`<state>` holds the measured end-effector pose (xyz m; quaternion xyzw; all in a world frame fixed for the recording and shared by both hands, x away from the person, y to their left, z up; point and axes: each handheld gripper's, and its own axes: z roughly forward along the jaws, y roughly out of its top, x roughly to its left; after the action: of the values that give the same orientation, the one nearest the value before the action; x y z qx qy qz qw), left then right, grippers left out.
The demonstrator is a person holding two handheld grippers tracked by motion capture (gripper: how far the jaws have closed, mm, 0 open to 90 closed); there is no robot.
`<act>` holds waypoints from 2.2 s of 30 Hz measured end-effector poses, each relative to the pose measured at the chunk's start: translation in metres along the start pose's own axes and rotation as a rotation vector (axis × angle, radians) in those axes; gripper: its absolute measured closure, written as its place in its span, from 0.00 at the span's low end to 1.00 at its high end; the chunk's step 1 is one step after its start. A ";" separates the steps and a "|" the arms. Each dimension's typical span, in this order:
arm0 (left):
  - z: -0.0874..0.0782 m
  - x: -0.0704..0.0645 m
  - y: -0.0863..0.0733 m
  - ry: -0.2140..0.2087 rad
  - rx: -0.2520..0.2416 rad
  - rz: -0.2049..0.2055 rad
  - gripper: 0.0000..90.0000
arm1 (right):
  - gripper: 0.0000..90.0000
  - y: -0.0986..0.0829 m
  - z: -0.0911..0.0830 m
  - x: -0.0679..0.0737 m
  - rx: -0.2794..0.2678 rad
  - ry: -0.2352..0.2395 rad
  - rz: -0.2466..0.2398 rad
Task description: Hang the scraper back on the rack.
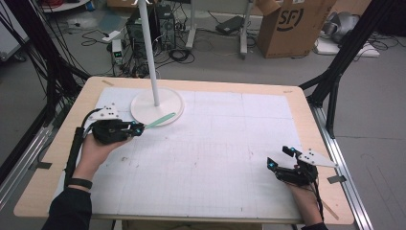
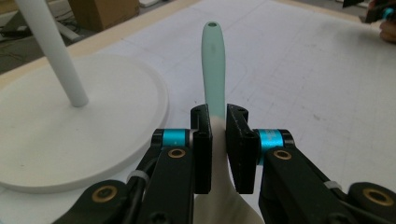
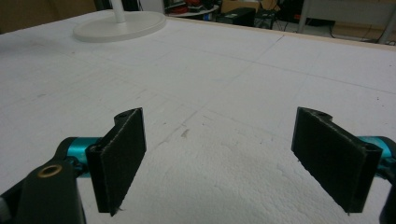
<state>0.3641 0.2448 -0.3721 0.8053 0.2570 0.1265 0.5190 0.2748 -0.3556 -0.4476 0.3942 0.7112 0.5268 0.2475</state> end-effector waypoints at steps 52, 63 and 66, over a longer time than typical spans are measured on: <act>-0.147 0.034 0.205 0.191 -0.244 -0.017 0.90 | 0.19 0.000 0.000 -0.001 -0.002 0.007 0.004; -0.139 0.034 0.212 0.202 -0.228 -0.005 0.90 | 0.19 0.000 0.000 -0.001 -0.004 0.009 0.007; -0.137 0.035 0.212 0.205 -0.228 -0.006 0.90 | 0.19 0.000 0.000 -0.001 -0.004 0.007 0.008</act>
<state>0.3892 0.2993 -0.1242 0.7233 0.2951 0.2345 0.5785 0.2757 -0.3563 -0.4478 0.3948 0.7095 0.5304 0.2436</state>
